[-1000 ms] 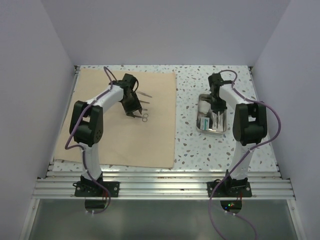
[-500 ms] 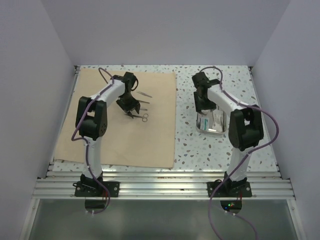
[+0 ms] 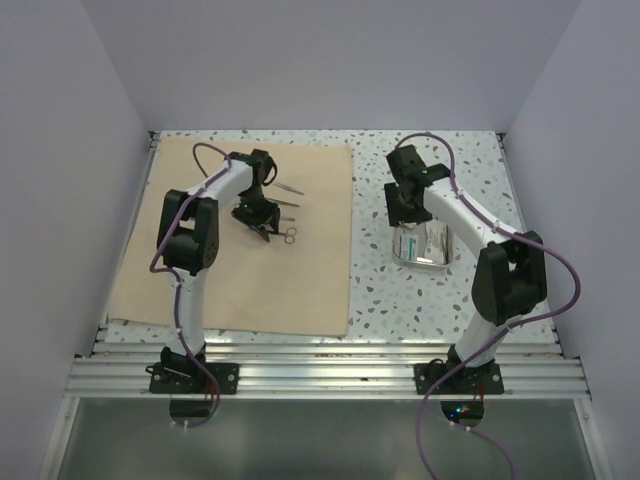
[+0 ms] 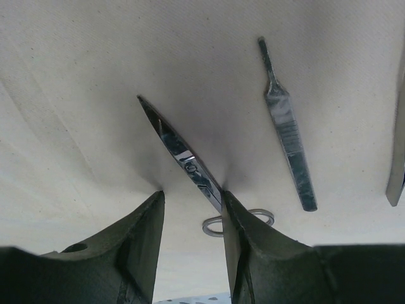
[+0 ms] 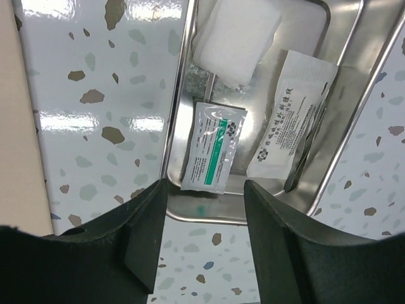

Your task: Prepare the surgical pack

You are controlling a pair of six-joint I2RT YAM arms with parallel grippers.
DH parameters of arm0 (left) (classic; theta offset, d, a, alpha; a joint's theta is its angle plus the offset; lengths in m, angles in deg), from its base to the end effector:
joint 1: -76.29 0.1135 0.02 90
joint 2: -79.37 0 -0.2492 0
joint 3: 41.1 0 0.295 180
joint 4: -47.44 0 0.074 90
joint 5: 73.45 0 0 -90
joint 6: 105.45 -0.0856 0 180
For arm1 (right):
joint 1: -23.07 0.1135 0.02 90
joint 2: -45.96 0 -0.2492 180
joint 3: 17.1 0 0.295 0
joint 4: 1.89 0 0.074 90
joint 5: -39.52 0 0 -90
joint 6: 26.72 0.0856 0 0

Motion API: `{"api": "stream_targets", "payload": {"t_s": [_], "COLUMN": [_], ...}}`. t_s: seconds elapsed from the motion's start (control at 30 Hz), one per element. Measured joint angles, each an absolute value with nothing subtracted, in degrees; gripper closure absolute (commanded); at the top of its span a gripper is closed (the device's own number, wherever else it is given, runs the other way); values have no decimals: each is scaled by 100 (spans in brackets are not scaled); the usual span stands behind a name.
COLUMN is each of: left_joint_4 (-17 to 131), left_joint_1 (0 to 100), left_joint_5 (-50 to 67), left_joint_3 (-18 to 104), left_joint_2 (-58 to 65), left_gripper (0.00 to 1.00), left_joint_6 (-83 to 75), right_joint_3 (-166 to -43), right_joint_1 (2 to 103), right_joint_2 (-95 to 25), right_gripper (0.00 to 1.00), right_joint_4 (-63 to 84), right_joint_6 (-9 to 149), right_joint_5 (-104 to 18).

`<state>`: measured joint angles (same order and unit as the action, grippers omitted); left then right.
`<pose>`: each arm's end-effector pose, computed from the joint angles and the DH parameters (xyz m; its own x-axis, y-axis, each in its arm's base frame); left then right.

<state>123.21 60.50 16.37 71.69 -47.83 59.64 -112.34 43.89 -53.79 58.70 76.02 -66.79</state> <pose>0.4386 -0.1243 0.0790 -0.5105 -0.8599 0.0038 -0.8599 0.5105 0.0022 0.4030 0.1275 0.1943 -0.8778 -0.1074 -0.4668 -0.0380 0.9871 -0.1556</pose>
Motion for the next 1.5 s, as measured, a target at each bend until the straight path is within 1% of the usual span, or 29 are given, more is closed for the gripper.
{"api": "stream_targets", "payload": {"t_s": [0.2, 0.43, 0.5, 0.57, 0.67, 0.7, 0.73, 0.77, 1.13, 1.23, 1.27, 1.37, 1.5], "left_joint_4": [12303, 12325, 12400, 12461, 12432, 12397, 12382, 12389, 12443, 12391, 12362, 12288, 11991], "left_joint_1": [6054, 6100, 6122, 6133, 6133, 6133, 6135, 6139, 6154, 6152, 6148, 6122, 6039], "left_joint_5": [1657, 1641, 1611, 1591, 1578, 1576, 1576, 1571, 1506, 1578, 1611, 1683, 1685], "left_joint_3": [7180, 7191, 7279, 7340, 7342, 7342, 7344, 7344, 7456, 7386, 7311, 6992, 6149], "left_joint_2": [-4807, -4848, -4912, -4953, -4955, -4960, -4962, -4964, -5006, -4903, -4816, -4398, -3415], "left_gripper": [55, 53, 54, 57, 80, 92, 97, 100, 100, 100, 100, 100, 100], "left_joint_6": [6195, 6309, 6309, 6311, 6350, 6357, 6348, 6346, 6016, 5760, 5658, 5369, 4906], "right_joint_3": [-11004, -10991, -10991, -10991, -10991, -10991, -10991, -10991, -11074, -11133, -11148, -11188, -11188], "right_joint_1": [4396, 4394, 4394, 4396, 4396, 4394, 4396, 4396, 4466, 4510, 4520, 4531, 4551], "right_joint_2": [-5307, -5300, -5300, -5300, -5300, -5300, -5300, -5300, -5296, -5293, -5289, -5287, -5313], "right_gripper": [44, 44, 44, 44, 44, 44, 44, 44, 44, 41, 39, 38, 37], "right_joint_4": [5855, 5844, 5844, 5842, 5835, 5831, 5829, 5827, 5848, 5840, 5835, 5772, 5429], "right_joint_6": [7584, 7584, 7584, 7584, 7586, 7588, 7588, 7588, 7612, 7632, 7641, 7737, 8063], "right_joint_5": [-6570, -6528, -6498, -6461, -6439, -6437, -6434, -6426, -6367, -6146, -6030, -5473, -4384]}}
